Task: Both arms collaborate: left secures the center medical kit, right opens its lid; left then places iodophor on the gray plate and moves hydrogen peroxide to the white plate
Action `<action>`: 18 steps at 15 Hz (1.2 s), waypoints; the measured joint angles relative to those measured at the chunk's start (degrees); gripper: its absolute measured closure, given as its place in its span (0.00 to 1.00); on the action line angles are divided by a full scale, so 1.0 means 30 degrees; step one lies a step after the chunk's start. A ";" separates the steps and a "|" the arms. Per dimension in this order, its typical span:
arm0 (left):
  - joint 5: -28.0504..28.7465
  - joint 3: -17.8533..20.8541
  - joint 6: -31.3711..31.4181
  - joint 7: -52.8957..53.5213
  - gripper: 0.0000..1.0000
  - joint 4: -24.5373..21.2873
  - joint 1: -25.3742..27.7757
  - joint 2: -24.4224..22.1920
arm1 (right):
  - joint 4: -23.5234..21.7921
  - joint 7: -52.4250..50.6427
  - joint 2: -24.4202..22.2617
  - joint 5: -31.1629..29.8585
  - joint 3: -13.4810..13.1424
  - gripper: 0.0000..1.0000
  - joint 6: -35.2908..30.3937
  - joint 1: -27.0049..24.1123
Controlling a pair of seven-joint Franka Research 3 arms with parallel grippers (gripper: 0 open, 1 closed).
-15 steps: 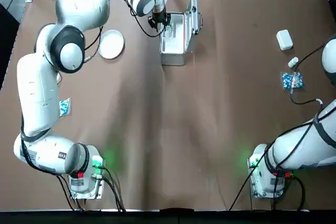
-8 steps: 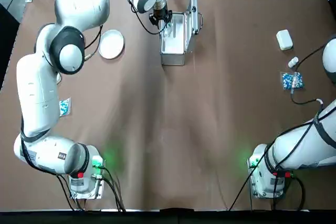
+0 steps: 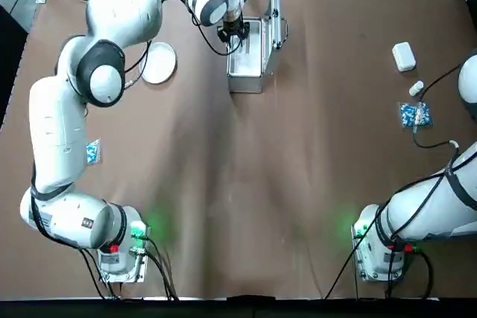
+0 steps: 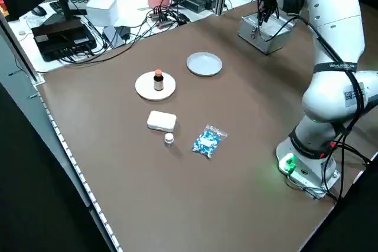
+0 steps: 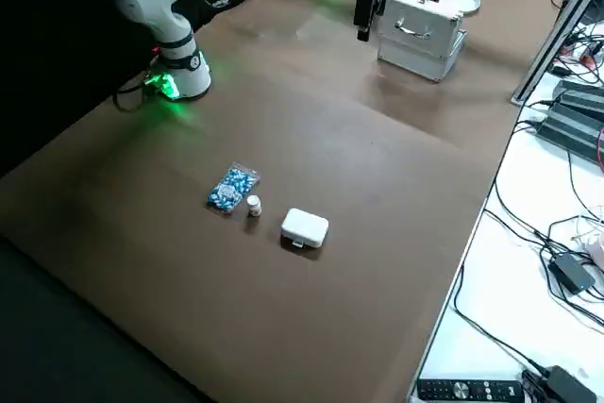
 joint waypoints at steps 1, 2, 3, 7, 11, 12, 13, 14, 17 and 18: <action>0.0000 0.0261 0.0184 0.0001 0.46 0.0003 -0.0168 0.0110 | 0.0000 0.0000 -0.0002 0.0000 0.0000 0.01 0.0000 -0.0001; 0.0000 0.0676 0.0432 0.0001 0.46 0.0011 -0.0473 0.0178 | 0.0000 0.0000 -0.0003 0.0000 -0.0001 0.01 0.0000 -0.0004; -0.0001 0.1133 0.0662 0.0000 0.46 0.0062 -0.0835 0.0211 | 0.0001 0.0000 -0.0005 0.0000 -0.0004 0.01 0.0001 -0.0010; 0.0000 0.1988 0.0675 -0.0007 0.46 0.0368 -0.1659 0.0208 | 0.0002 0.0000 -0.0022 0.0000 -0.0006 0.01 0.0000 -0.0027; 0.0000 0.2009 0.0843 -0.0007 0.46 0.0449 -0.1662 0.0249 | 0.0003 0.0000 -0.0032 0.0000 -0.0008 0.01 0.0000 -0.0056; 0.0000 0.2009 0.0899 -0.0007 0.46 0.0494 -0.1671 0.0264 | 0.0003 0.0000 -0.0034 0.0000 -0.0008 0.01 0.0000 -0.0056; 0.0000 0.2010 0.0947 -0.0007 0.46 0.0546 -0.1681 0.0284 | 0.0003 0.0000 -0.0036 0.0000 -0.0008 0.01 0.0001 -0.0057; 0.0000 0.2010 0.0993 -0.0007 0.46 0.0605 -0.1687 0.0307 | 0.0003 0.0000 -0.0037 0.0000 -0.0008 0.01 0.0001 -0.0058; 0.0000 0.2011 0.1031 -0.0007 0.46 0.0752 -0.1691 0.0351 | 0.0003 0.0000 -0.0042 0.0000 -0.0008 0.01 0.0001 -0.0066; 0.0000 0.2011 0.1035 -0.0006 0.46 0.0767 -0.1692 0.0369 | 0.0003 0.0000 -0.0044 0.0000 -0.0011 0.01 0.0001 -0.0080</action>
